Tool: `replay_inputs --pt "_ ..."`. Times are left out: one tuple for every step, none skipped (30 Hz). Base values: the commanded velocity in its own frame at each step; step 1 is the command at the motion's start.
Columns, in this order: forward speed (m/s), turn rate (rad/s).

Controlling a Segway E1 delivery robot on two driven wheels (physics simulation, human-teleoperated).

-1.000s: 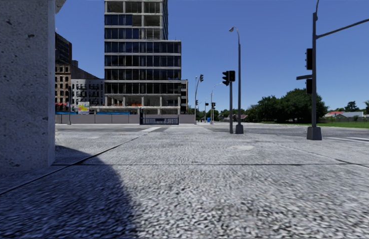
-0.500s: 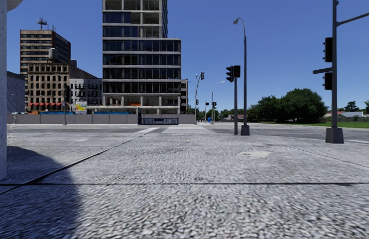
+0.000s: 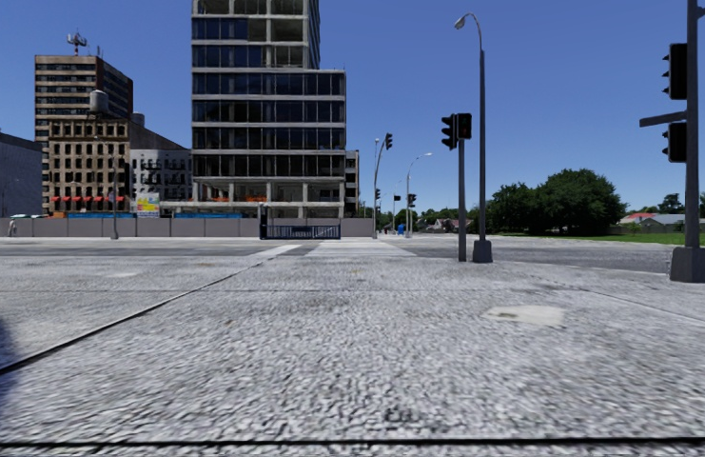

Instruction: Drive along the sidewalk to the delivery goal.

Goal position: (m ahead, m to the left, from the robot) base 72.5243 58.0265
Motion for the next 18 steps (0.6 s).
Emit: replay_inputs --pt "2.0 0.0" --pt "2.0 0.0" --pt "2.0 0.0" --pt "2.0 0.0" --pt "2.0 0.0" --pt "2.0 0.0" --pt "2.0 0.0" --pt "2.0 0.0" --pt "2.0 0.0" --pt "2.0 0.0" --pt "2.0 0.0" --pt "2.0 0.0" --pt "2.0 0.0" --pt "2.0 0.0" --pt "2.0 0.0" --pt "2.0 0.0" --pt "2.0 0.0" --pt "2.0 0.0"
